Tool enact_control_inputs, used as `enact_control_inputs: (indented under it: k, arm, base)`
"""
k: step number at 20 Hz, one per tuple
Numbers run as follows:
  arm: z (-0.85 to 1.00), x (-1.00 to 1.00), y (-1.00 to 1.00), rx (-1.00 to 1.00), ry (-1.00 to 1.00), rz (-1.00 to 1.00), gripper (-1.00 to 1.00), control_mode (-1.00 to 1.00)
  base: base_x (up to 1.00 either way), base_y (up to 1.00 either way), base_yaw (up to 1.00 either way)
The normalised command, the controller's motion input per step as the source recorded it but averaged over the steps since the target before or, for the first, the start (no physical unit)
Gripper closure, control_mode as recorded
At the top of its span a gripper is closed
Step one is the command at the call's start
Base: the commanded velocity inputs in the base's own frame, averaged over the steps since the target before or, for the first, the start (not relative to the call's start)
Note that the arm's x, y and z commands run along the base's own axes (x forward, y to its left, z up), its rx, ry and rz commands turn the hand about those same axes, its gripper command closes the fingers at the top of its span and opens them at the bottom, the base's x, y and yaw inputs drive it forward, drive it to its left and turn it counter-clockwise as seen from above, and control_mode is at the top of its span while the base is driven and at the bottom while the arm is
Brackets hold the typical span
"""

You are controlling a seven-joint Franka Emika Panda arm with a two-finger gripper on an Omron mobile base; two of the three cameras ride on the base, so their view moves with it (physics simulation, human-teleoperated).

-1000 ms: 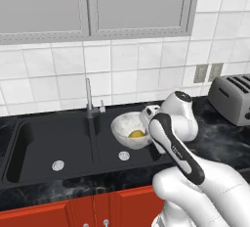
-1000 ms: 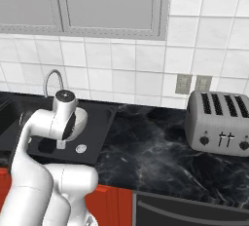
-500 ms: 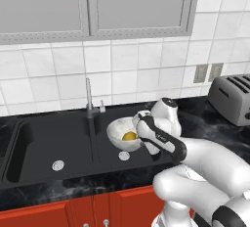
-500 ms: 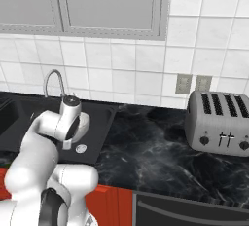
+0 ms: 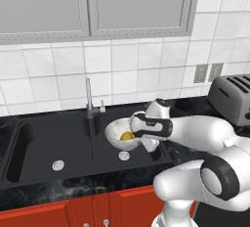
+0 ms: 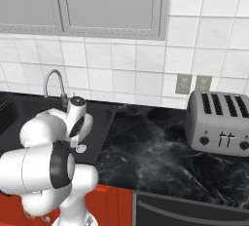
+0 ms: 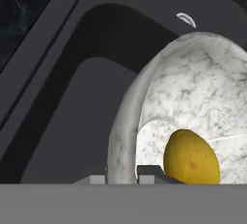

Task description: Pick the lemon from the cabinet and place it in the bowl. Then pick the bowl and place it in the sink. Then turn on the sink facuet.

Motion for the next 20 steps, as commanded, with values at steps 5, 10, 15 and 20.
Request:
enact_control_inputs:
  k: [5,10,15,20]
  arm:
    - [-0.48,0.24,0.03,-0.06,-0.04,0.04,1.00,-1.00]
    - [-0.33,0.25,0.04,-0.02,-0.06,0.02,1.00,-1.00]
    - [-0.27,0.24,0.03,0.00,-0.01,0.02,1.00,-1.00]
    - [-0.36,0.14,0.02,0.00,0.00,0.02,1.00,-1.00]
  base:
    - [0.00,0.00,0.00]
    - [0.00,0.00,0.00]
    - [0.00,0.00,0.00]
    - [0.00,0.00,0.00]
